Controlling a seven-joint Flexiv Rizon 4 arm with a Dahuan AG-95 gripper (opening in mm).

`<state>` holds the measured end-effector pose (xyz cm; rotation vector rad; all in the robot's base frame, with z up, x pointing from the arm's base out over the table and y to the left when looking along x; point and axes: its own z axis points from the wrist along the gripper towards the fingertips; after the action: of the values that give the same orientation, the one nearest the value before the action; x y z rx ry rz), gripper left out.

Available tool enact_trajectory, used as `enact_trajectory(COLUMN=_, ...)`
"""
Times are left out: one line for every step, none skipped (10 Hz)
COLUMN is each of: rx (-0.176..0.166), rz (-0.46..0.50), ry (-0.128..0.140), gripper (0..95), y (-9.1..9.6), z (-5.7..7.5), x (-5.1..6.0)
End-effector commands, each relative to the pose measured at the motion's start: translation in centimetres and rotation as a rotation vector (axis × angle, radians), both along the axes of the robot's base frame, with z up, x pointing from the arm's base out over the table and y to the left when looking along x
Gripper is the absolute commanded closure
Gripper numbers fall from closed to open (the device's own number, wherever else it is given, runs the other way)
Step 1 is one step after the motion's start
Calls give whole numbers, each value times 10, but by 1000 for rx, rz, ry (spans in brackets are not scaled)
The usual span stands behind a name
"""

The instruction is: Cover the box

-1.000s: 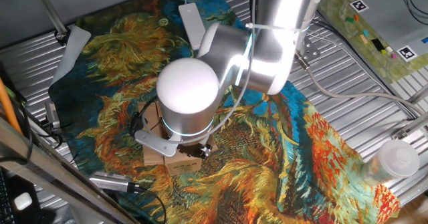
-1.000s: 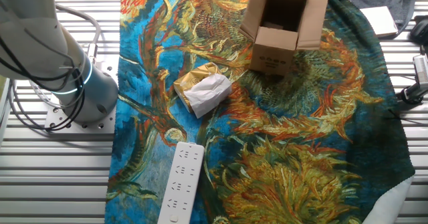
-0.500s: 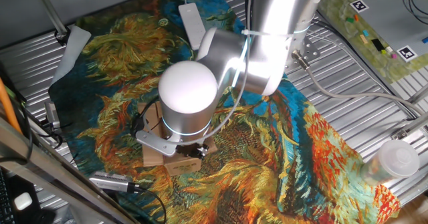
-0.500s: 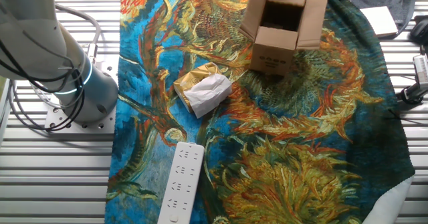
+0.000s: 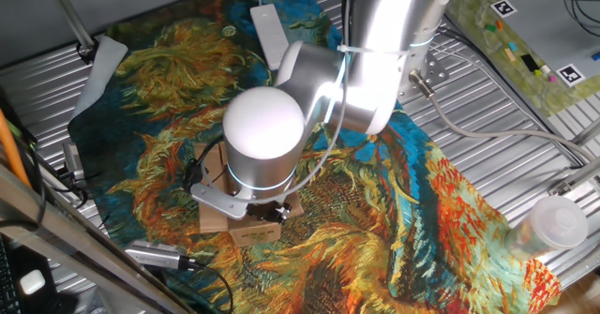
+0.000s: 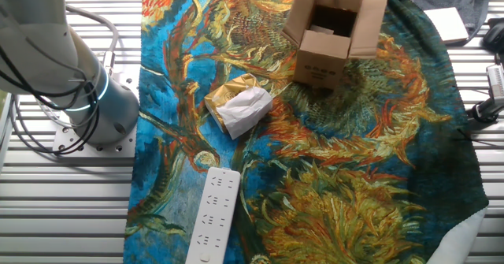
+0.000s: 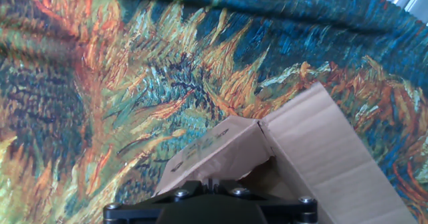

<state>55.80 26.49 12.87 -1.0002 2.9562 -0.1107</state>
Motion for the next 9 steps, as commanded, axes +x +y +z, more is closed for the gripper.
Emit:
enact_trajectory(rx=40, rz=-15, ry=-4, gripper=950, y=1, z=0, x=-7)
enact_trajectory(rx=46, rz=-25, ry=-5, gripper=950, y=3, z=-1, x=-12)
enact_trajectory(rx=57, rz=-31, ry=-4, gripper=950, y=4, z=-3, x=-17)
enact_trajectory(rx=62, rz=-29, ry=0, gripper=950, y=5, z=-4, x=-22)
enact_trajectory(rx=72, rz=-28, ry=3, gripper=950, y=6, z=-5, x=-26)
enact_trajectory(rx=87, rz=-32, ry=9, gripper=950, y=7, z=-6, x=-31)
enact_trajectory(rx=102, rz=-35, ry=19, gripper=950, y=6, z=-6, x=-35)
enact_trajectory(rx=128, rz=-46, ry=32, gripper=950, y=5, z=-5, x=-40)
enact_trajectory(rx=151, rz=-56, ry=45, gripper=950, y=4, z=-4, x=-44)
